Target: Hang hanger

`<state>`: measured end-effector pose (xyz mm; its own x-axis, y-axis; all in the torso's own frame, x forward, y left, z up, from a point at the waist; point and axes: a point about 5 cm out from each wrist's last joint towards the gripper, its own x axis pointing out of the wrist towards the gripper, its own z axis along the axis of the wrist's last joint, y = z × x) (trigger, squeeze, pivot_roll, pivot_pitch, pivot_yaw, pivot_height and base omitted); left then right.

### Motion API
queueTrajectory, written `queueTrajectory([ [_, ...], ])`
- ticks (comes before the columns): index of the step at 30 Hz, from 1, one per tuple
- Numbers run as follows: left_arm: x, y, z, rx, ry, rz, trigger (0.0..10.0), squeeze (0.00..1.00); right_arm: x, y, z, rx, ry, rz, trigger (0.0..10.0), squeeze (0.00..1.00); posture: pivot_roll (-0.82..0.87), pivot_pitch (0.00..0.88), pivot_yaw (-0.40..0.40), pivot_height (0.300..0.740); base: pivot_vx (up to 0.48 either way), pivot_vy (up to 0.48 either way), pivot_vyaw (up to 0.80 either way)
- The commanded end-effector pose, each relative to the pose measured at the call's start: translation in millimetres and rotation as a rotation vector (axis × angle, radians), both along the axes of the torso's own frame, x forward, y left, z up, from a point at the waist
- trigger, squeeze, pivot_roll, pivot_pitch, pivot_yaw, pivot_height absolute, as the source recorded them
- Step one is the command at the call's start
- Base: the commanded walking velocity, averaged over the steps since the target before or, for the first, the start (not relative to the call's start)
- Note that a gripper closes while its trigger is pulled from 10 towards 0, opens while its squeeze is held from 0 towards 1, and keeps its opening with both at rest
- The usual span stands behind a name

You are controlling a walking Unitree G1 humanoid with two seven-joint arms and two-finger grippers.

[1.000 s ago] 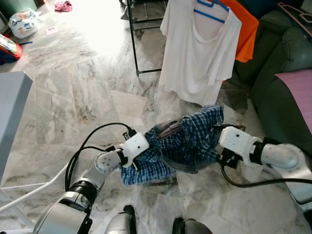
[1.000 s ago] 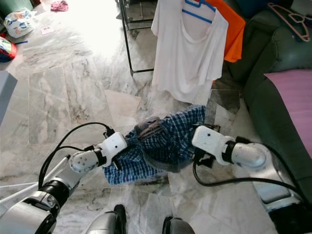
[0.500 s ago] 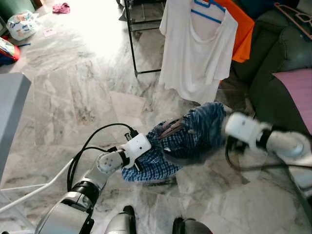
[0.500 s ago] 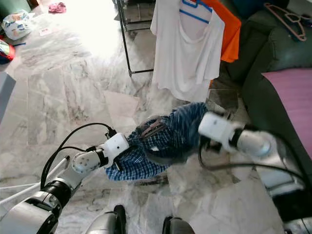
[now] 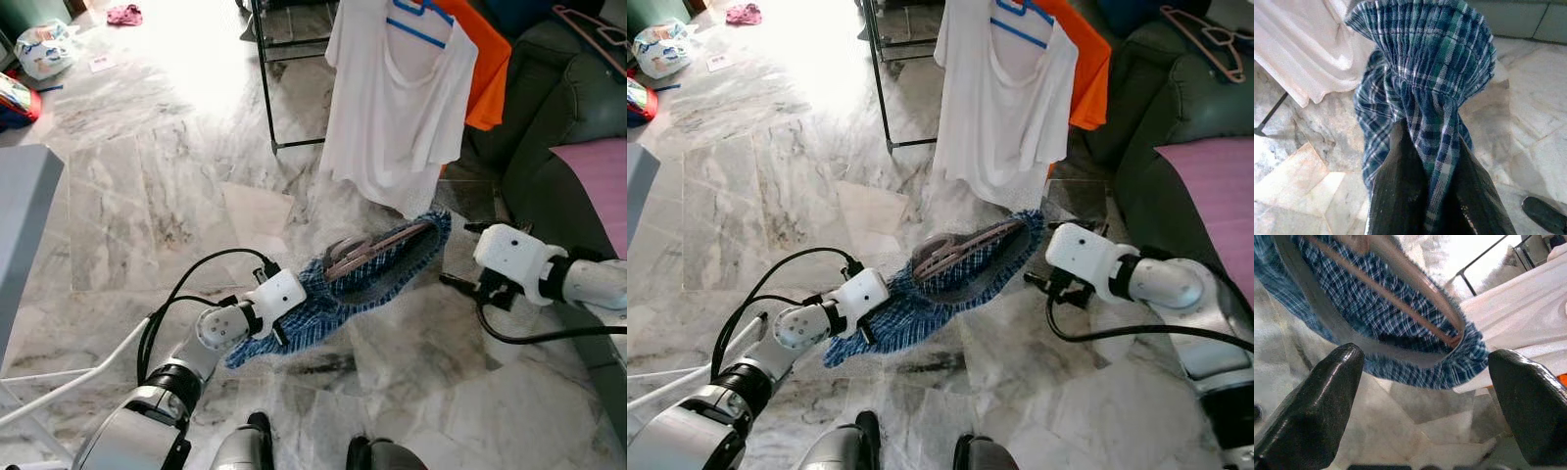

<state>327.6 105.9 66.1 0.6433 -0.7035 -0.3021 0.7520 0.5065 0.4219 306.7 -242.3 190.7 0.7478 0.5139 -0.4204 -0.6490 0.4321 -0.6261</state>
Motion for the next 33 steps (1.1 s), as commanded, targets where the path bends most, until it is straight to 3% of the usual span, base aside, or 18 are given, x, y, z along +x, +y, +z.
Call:
queueTrajectory([
  [1, -2.7, 1.1, -2, -0.007, -0.001, -0.008, 0.0, 0.00, -3.2, 3.1, 7, 0.038, -0.007, 0.029, 10.0, 1.00, 0.00, 0.256, 0.024, 0.740, 0.000, 0.000, 0.00],
  [6, -1.7, 2.4, 2, -0.012, -0.017, -0.024, 0.0, 0.00, -2.9, 1.0, 11, 0.090, -0.047, 0.002, 10.0, 1.00, 0.00, 0.257, 0.025, 0.740, 0.000, 0.000, 0.00],
  [7, -0.8, 3.1, 4, -0.015, -0.024, -0.029, 0.0, 0.00, -3.0, 0.9, 12, 0.134, -0.045, -0.008, 10.0, 0.00, 0.00, 0.258, 0.023, 0.740, 0.000, 0.000, 0.00],
  [10, 0.2, 3.6, 12, -0.014, -0.045, -0.093, 0.0, 0.00, -5.8, -3.2, 15, 0.214, -0.049, -0.035, 10.0, 0.00, -0.01, 0.263, 0.023, 0.740, 0.000, 0.000, 0.00],
  [15, -1.4, 6.2, 17, 0.010, -0.061, -0.178, 0.0, 0.00, -12.3, -15.1, 13, 0.246, -0.012, -0.062, 10.0, 0.00, -0.01, 0.267, 0.024, 0.740, 0.000, 0.000, 0.00],
  [18, 0.7, 13.5, 22, 0.016, -0.071, -0.185, 0.0, 0.00, -18.2, -23.0, 8, 0.300, 0.024, -0.082, 10.0, 0.00, -0.02, 0.271, 0.024, 0.740, 0.000, 0.000, 0.00],
  [22, 2.4, 19.7, 27, 0.033, -0.085, -0.194, 0.0, 0.00, -22.2, -32.7, 1, 0.288, 0.015, -0.113, 10.0, 0.00, -0.02, 0.274, 0.025, 0.740, 0.000, 0.000, 0.00],
  [23, 2.8, 22.1, 29, 0.032, -0.089, -0.203, 0.0, 0.00, -25.4, -37.0, -3, 0.355, 0.064, -0.133, 10.0, 0.00, -0.02, 0.279, 0.026, 0.740, 0.000, 0.000, 0.00],
  [29, 3.1, 23.0, 32, 0.043, -0.101, -0.219, 0.0, 0.00, -27.1, -42.3, -12, 0.315, 0.041, -0.188, 10.0, 0.00, -0.02, 0.283, 0.028, 0.740, 0.000, 0.000, 0.00],
  [33, 4.6, 19.4, 33, 0.027, -0.111, -0.203, 0.0, 0.00, -16.1, -44.2, -16, 0.331, -0.014, -0.311, 10.0, 0.00, -0.02, 0.284, 0.029, 0.740, 0.000, 0.000, 0.00],
])
